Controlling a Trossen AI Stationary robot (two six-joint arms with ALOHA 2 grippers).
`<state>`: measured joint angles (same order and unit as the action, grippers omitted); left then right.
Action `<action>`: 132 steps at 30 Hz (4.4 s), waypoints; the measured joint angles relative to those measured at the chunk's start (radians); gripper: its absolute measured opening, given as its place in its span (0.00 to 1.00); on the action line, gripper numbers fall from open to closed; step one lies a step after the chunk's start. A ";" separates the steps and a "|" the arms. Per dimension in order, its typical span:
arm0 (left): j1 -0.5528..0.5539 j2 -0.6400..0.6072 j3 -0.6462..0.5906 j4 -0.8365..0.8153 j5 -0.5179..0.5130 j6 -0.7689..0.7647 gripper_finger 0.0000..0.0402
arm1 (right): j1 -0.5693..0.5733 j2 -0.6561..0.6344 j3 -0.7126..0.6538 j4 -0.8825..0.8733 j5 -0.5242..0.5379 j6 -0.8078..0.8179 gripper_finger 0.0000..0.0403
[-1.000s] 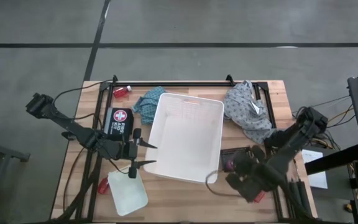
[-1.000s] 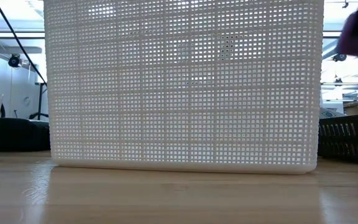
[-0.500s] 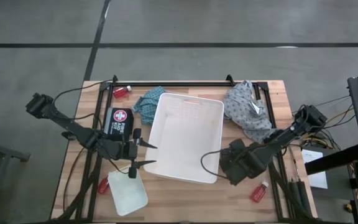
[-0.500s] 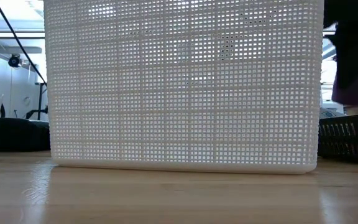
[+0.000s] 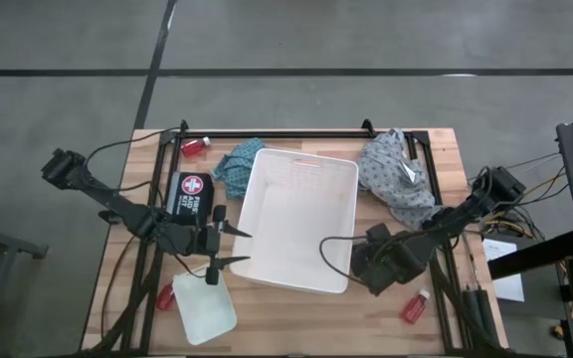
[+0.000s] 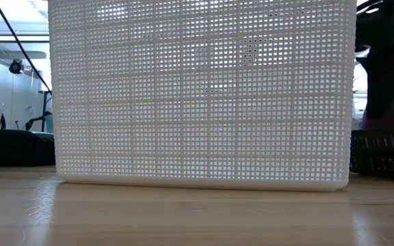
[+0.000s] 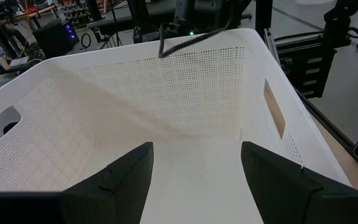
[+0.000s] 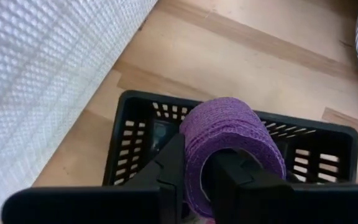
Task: Pick & place medical supplies in basket/bin
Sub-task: Put the violet bandage into the black bin, then put the bottom right orange bottle into the white bin
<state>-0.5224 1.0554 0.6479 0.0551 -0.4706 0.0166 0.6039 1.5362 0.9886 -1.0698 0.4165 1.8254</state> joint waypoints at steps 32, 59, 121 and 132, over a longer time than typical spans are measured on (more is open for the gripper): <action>0.000 0.000 0.000 0.000 0.000 0.000 0.62 | -0.002 -0.013 0.004 0.060 -0.139 -0.023 0.44; 0.000 0.000 0.000 0.000 0.000 0.000 0.62 | -0.007 -0.089 -0.005 0.029 -0.094 -0.024 0.45; 0.000 0.000 0.000 0.000 0.000 0.000 0.62 | 0.475 0.130 0.082 0.675 0.791 -0.868 0.45; 0.000 0.000 0.000 0.000 0.000 0.000 0.62 | 0.482 0.124 0.246 0.422 0.513 -0.413 0.41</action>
<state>-0.5220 1.0557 0.6479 0.0551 -0.4706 0.0166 1.0855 1.6604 1.2349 -0.6479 0.9298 1.4127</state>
